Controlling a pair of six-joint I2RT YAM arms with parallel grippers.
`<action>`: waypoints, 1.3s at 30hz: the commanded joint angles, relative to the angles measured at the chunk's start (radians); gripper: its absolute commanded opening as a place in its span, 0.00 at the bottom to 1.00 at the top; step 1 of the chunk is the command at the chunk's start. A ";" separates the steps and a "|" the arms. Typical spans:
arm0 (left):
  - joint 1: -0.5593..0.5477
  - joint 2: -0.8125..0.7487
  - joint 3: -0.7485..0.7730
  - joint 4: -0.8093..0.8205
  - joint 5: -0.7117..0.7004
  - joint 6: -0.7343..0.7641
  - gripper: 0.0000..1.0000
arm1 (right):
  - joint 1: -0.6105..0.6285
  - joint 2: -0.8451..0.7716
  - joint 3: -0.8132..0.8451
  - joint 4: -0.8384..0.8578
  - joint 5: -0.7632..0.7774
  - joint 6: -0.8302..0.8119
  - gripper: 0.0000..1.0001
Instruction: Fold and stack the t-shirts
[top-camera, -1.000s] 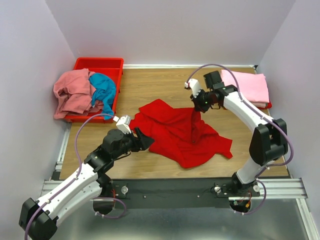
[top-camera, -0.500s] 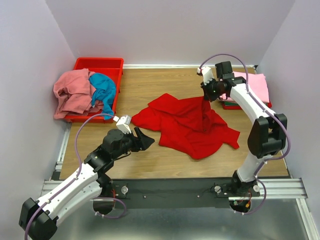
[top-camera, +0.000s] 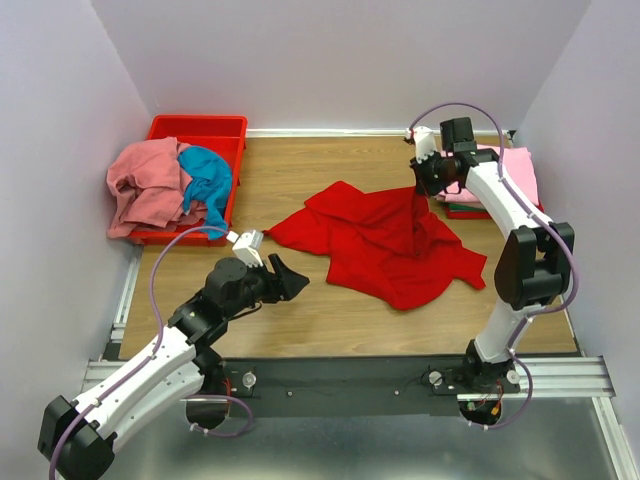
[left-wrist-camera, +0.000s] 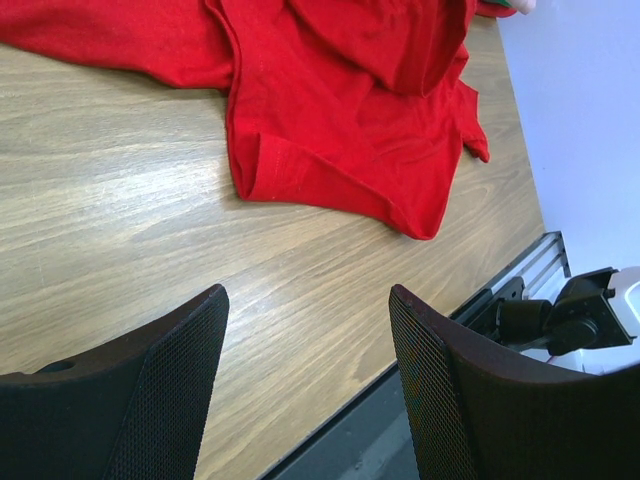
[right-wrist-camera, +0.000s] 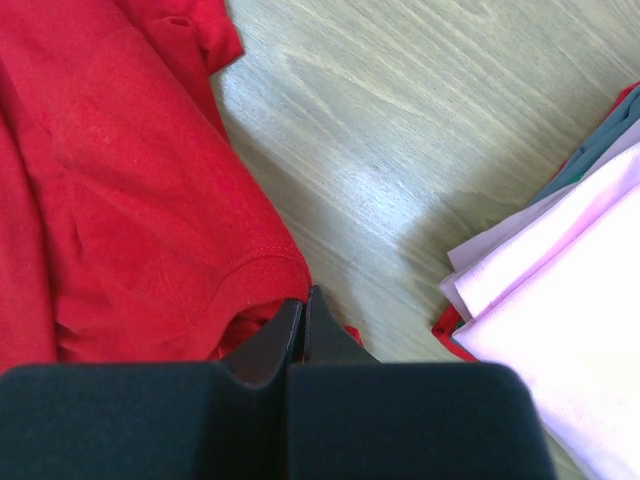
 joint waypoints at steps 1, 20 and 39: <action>0.006 -0.001 0.027 0.007 0.015 0.019 0.73 | -0.015 0.025 0.044 0.015 0.014 0.012 0.01; 0.006 0.002 0.039 -0.005 0.000 0.025 0.73 | -0.030 0.030 0.082 0.015 0.018 0.034 0.08; 0.006 0.077 0.073 0.041 0.007 0.045 0.73 | -0.032 -0.042 0.033 0.013 0.054 0.006 0.41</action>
